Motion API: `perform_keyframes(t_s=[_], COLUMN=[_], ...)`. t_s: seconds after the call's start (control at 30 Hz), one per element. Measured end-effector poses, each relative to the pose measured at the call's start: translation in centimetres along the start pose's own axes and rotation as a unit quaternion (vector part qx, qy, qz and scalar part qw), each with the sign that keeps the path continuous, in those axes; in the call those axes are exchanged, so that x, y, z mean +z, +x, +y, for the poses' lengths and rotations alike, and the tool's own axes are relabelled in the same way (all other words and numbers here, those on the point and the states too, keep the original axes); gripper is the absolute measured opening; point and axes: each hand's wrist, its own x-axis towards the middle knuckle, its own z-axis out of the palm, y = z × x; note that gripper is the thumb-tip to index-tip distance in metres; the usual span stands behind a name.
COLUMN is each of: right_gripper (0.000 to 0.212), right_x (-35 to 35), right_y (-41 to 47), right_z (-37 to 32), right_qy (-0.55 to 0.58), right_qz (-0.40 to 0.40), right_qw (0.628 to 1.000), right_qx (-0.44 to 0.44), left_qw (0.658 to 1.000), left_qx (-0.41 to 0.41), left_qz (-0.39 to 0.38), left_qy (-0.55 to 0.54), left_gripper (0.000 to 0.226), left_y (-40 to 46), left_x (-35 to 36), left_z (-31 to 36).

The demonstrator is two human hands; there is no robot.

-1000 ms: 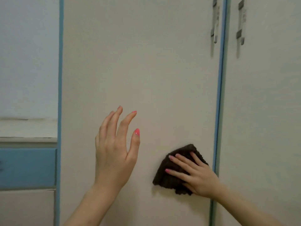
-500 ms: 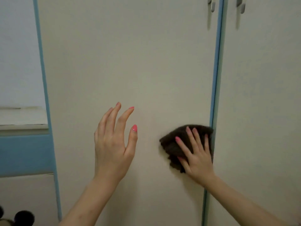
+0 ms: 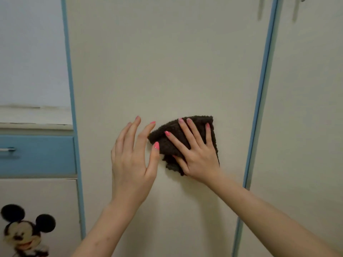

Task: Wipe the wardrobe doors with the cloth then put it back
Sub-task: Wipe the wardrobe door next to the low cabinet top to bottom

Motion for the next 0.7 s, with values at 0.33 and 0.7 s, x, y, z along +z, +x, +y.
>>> perform_keyframes(t_s=[0.33, 0.7], right_gripper=[0.066, 0.054], right_x=[4.6, 1.9], right_y=[-11.0, 5.0], right_z=[-10.8, -10.4], right_qy=[0.017, 0.057], right_qz=[-0.088, 0.024], right_qw=[0.982, 0.998], right_qx=[-0.169, 0.017], left_qw=[0.999, 0.995], left_qx=[-0.032, -0.070], left_qz=[-0.009, 0.051], left_qy=[0.034, 0.047], left_gripper=[0.046, 0.046], left_y=[-2.7, -2.8], left_x=[0.5, -3.3], left_z=[-2.9, -6.4])
